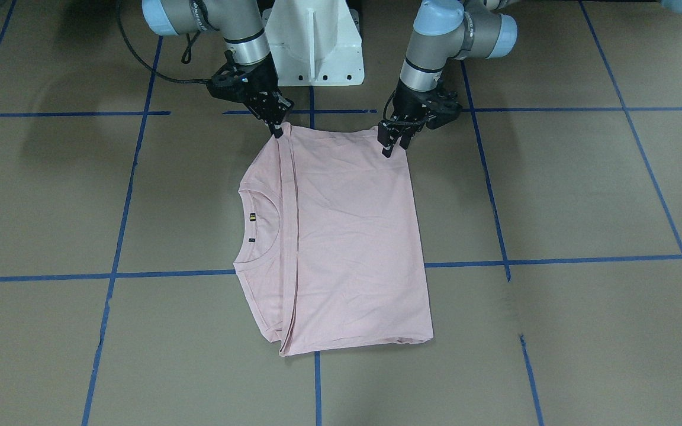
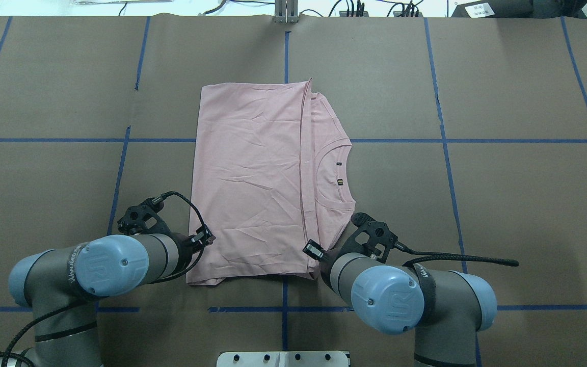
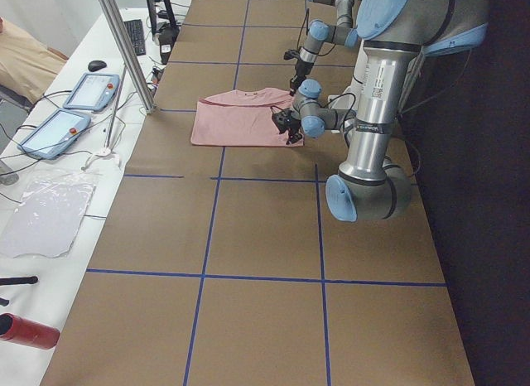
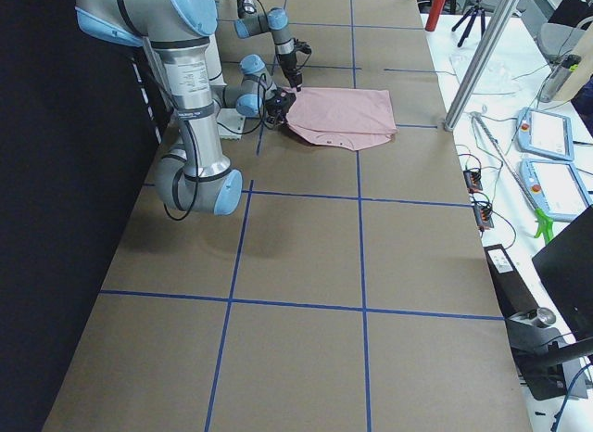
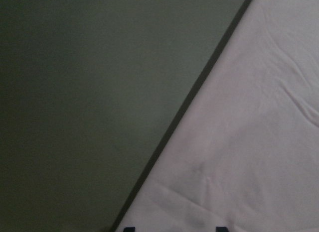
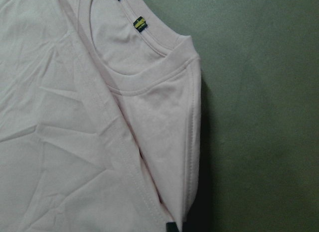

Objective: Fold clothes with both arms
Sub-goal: 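Lower the left gripper to the bundle's near corner while the right gripper holds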

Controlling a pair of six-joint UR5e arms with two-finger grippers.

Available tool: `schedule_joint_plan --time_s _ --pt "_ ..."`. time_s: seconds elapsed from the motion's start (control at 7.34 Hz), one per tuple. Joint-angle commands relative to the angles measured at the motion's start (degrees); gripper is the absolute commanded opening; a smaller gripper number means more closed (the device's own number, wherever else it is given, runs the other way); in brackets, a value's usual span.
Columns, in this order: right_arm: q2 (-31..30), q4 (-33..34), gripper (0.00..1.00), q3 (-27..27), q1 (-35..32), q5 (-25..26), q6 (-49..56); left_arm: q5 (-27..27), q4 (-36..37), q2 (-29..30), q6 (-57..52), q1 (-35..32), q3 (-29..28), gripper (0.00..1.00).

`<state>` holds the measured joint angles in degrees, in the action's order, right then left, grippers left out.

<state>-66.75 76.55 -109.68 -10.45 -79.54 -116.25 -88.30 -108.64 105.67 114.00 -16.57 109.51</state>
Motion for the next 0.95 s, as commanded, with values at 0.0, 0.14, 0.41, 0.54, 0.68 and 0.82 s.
schedule_joint_plan --time_s 0.0,0.14,0.41,0.54,0.68,0.82 --pt "-0.05 0.0 0.0 0.0 -0.01 0.0 0.05 -0.82 4.75 -0.12 0.08 0.49 2.64 0.62" --pt "0.04 0.0 0.0 0.0 -0.01 0.0 0.06 -0.82 4.76 -0.2 0.08 0.49 2.38 0.62" --pt "0.13 0.0 0.0 0.0 0.08 0.0 0.06 -0.82 4.84 -0.9 1.91 2.85 2.28 0.6" --pt "0.21 0.0 0.0 0.0 0.08 0.0 0.06 -0.82 4.84 -1.26 2.8 4.25 2.37 0.58" --pt "0.21 0.0 0.0 0.0 0.08 0.0 0.06 -0.82 5.28 -1.61 2.89 4.35 3.07 0.57" --pt "0.21 0.0 0.0 0.0 0.08 0.0 0.06 -0.82 5.72 -1.7 2.89 4.35 3.08 0.55"
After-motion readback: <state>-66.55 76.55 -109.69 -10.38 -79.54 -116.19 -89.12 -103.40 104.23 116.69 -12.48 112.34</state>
